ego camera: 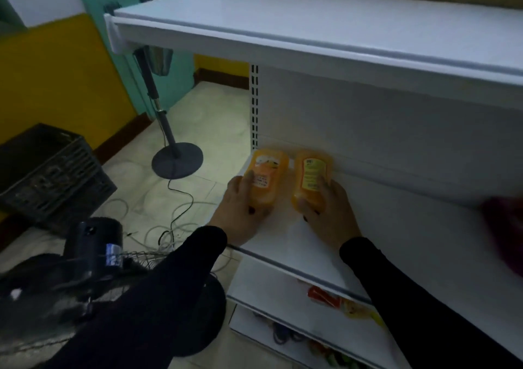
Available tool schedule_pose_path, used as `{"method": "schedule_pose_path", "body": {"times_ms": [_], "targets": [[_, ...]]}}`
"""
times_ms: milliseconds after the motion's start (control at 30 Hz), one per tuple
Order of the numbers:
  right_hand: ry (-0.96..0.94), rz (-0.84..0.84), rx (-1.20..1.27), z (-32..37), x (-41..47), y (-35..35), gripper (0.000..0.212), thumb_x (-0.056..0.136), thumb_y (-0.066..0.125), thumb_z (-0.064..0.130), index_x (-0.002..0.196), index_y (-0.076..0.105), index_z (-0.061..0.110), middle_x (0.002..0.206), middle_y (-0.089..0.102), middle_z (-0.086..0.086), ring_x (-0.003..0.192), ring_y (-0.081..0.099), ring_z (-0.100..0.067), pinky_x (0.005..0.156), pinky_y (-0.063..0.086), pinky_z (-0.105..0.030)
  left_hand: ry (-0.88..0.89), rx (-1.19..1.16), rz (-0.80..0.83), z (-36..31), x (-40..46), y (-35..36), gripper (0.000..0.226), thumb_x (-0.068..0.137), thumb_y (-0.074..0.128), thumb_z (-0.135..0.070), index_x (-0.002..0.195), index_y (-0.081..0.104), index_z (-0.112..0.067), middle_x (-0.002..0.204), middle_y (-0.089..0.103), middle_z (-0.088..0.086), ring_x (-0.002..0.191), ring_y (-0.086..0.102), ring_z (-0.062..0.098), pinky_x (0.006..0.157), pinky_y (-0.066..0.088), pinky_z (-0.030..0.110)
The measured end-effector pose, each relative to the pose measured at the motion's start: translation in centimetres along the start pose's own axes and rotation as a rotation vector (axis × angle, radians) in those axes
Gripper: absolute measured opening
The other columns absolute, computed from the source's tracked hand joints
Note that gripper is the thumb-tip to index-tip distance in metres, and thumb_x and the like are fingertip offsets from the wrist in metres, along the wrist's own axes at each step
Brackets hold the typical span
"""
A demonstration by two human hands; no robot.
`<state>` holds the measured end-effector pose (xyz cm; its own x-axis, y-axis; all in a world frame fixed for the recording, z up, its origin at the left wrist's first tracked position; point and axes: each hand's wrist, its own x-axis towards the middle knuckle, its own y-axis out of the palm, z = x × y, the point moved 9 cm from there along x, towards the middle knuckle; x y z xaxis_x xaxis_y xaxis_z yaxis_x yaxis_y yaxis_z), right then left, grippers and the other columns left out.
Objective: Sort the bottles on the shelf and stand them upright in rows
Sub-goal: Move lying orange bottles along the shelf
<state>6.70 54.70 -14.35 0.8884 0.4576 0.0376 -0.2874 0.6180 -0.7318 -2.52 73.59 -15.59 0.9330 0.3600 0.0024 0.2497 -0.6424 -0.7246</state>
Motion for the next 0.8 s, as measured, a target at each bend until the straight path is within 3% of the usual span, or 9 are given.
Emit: {"method": "schedule_pose_path", "body": {"times_ms": [200,300,400,467,600,700,800], "targets": [[0.100,-0.062,0.104,0.8,1.5,1.1,0.072,0.085,0.070,0.037,0.145,0.039,0.012,0.146,0.035,-0.016,0.131,0.042,-0.031,0.107,0.040,-0.043,0.054,0.012,-0.012,-0.1,2.6,-1.1,0.083,0.088,0.060,-0.036,0.153,0.010,-0.024,0.148,0.023,0.001,0.113,0.054,0.026,0.093,0.046,0.035],[0.115,-0.134,0.070,1.4,1.9,1.5,0.073,0.083,0.071,0.039,0.144,0.040,0.013,0.148,0.034,-0.015,0.135,0.036,-0.027,0.112,0.033,-0.036,0.056,0.023,-0.001,-0.3,4.2,-1.2,0.083,0.088,0.062,-0.035,0.153,0.012,-0.022,0.147,0.025,0.006,0.116,0.053,0.029,0.093,0.045,0.036],[0.117,-0.136,0.026,1.6,2.1,2.0,0.075,0.083,0.070,0.041,0.145,0.038,0.014,0.150,0.031,-0.014,0.137,0.032,-0.027,0.113,0.029,-0.031,0.063,0.027,0.045,-0.4,5.0,-1.0,0.087,0.087,0.064,-0.036,0.153,0.011,-0.021,0.147,0.024,0.009,0.123,0.048,0.031,0.099,0.042,0.039],[0.130,-0.088,0.029,1.7,2.2,2.1,0.077,0.084,0.068,0.045,0.147,0.036,0.015,0.151,0.029,-0.014,0.136,0.034,-0.027,0.113,0.031,-0.035,0.058,0.037,0.065,-0.3,4.9,-1.2,0.092,0.084,0.067,-0.039,0.154,0.009,-0.023,0.151,0.020,0.009,0.132,0.039,0.031,0.104,0.038,0.040],[0.080,-0.049,-0.012,2.5,1.7,0.6,0.061,0.087,0.062,0.049,0.136,0.047,0.017,0.136,0.048,-0.014,0.127,0.043,-0.033,0.104,0.041,-0.042,0.062,0.059,0.070,-0.9,4.2,-2.8,0.088,0.085,0.064,-0.035,0.154,0.011,-0.023,0.159,0.012,0.007,0.144,0.020,0.027,0.113,0.027,0.041],[0.076,-0.135,-0.055,2.0,-0.8,-2.2,0.062,0.090,0.055,0.051,0.143,0.041,0.022,0.149,0.036,-0.007,0.140,0.029,-0.023,0.112,0.022,-0.026,0.182,0.120,0.044,-3.2,3.3,-4.1,0.071,0.090,0.059,-0.035,0.150,0.026,-0.016,0.154,0.027,0.008,0.139,0.028,0.026,0.110,0.028,0.036],[0.088,-0.224,-0.118,0.5,-4.4,-5.6,0.069,0.090,0.051,0.057,0.149,0.031,0.026,0.158,0.021,0.002,0.144,0.018,-0.010,0.107,0.013,-0.017,0.289,0.150,0.039,-6.0,2.4,-4.2,0.060,0.095,0.052,-0.043,0.146,0.037,-0.016,0.152,0.035,0.006,0.138,0.033,0.023,0.109,0.027,0.032]]}}
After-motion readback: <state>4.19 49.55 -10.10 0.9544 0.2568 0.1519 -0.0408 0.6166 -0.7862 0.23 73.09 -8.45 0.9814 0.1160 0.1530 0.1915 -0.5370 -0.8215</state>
